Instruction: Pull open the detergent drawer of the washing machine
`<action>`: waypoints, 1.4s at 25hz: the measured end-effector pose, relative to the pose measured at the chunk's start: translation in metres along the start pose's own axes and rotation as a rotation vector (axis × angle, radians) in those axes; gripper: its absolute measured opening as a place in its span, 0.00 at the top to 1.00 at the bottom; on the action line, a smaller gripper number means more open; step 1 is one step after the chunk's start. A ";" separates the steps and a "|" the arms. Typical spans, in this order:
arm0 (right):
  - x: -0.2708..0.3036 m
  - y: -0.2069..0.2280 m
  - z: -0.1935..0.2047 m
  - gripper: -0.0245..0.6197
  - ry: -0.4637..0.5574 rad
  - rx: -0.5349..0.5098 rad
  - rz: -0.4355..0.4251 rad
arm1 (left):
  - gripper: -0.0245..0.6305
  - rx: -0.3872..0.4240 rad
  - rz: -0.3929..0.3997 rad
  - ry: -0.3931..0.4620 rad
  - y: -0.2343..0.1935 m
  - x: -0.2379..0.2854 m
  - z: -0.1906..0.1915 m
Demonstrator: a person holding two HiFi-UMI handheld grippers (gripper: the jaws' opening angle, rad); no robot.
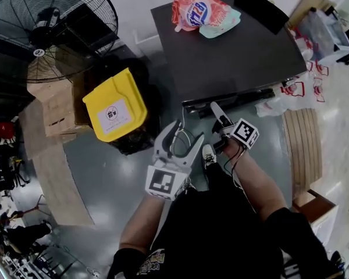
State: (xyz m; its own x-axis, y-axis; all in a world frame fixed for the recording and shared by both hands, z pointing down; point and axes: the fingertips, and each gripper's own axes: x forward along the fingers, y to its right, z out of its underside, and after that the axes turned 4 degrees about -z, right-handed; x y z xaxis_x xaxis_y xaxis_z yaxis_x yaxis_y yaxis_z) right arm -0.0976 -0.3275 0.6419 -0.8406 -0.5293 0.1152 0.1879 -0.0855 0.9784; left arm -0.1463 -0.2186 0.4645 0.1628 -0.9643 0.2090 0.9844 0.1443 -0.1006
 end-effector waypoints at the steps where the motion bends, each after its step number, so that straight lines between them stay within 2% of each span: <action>1: 0.001 0.003 -0.001 0.22 0.002 0.008 0.005 | 0.56 -0.005 0.000 -0.007 0.000 0.002 0.001; 4: 0.002 0.012 0.001 0.22 0.006 0.040 0.050 | 0.56 -0.032 0.000 -0.041 -0.002 0.005 0.002; 9: 0.016 0.016 -0.002 0.22 0.011 0.050 0.002 | 0.56 -0.047 -0.010 -0.046 -0.008 0.008 0.003; 12: 0.019 0.021 -0.004 0.23 0.024 0.057 0.018 | 0.56 -0.057 -0.008 -0.058 -0.011 0.009 0.007; 21: 0.021 0.025 -0.005 0.23 0.039 0.028 -0.025 | 0.56 -0.085 -0.020 -0.050 -0.017 0.010 0.009; 35: -0.002 0.026 0.007 0.24 0.054 0.037 -0.014 | 0.56 -0.098 0.000 -0.054 -0.001 -0.012 0.010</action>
State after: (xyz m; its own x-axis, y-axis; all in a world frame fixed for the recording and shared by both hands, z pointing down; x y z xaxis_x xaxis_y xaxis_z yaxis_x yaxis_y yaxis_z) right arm -0.0949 -0.3227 0.6679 -0.8141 -0.5732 0.0931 0.1569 -0.0627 0.9856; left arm -0.1483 -0.2049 0.4719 0.1691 -0.9504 0.2611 0.9736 0.1198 -0.1944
